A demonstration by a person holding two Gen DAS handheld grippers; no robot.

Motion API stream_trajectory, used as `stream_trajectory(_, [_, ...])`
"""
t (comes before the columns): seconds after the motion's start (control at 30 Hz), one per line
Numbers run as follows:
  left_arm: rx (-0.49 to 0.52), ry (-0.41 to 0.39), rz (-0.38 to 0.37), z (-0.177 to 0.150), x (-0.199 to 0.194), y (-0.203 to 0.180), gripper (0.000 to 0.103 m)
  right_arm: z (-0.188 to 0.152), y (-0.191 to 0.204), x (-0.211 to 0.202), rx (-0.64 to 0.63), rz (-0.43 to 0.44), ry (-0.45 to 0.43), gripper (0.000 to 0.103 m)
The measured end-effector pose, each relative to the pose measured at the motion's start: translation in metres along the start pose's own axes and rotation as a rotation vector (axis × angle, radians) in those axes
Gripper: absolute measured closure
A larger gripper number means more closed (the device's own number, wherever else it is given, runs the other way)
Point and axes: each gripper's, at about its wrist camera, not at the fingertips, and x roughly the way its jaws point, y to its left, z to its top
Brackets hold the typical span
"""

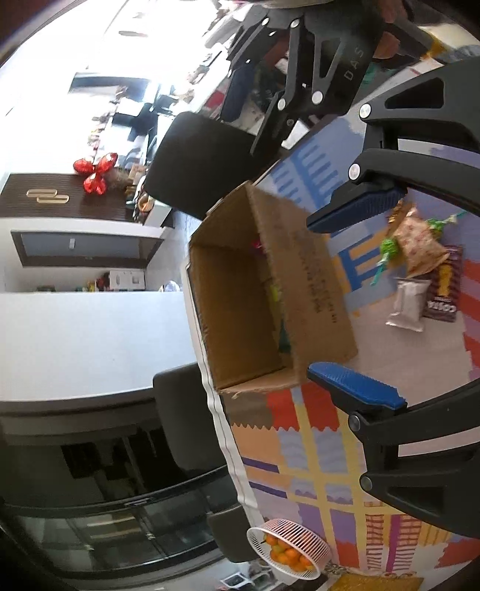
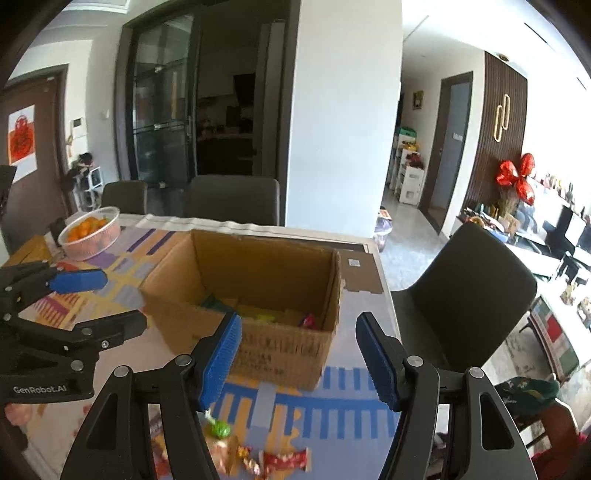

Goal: Organize snacks
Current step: 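Return both tools to the remaining snacks on the table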

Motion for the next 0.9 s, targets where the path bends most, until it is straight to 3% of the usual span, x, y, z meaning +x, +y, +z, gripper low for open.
stream_trajectory(0.23, [0.065,-0.031,0.022,-0.042,-0.023,-0.026,0.031,-0.036,0.003,-0.018,0.009,0.071,0.044,0.038])
stream_trajectory(0.4, [0.092,-0.05,0.039,-0.067,-0.034,-0.041,0.031,-0.061,0.003,-0.028,-0.003,0.076,0.059,0.038])
stream_trajectory(0.7, [0.013,0.064,-0.037,-0.111,-0.017,-0.054,0.031,-0.111,0.005,-0.046,-0.012,0.081,0.098,0.038])
stream_trajectory(0.9, [0.005,0.077,-0.021,-0.139,-0.005,-0.062,0.031,-0.139,0.005,-0.042,-0.018,0.078,0.155,0.038])
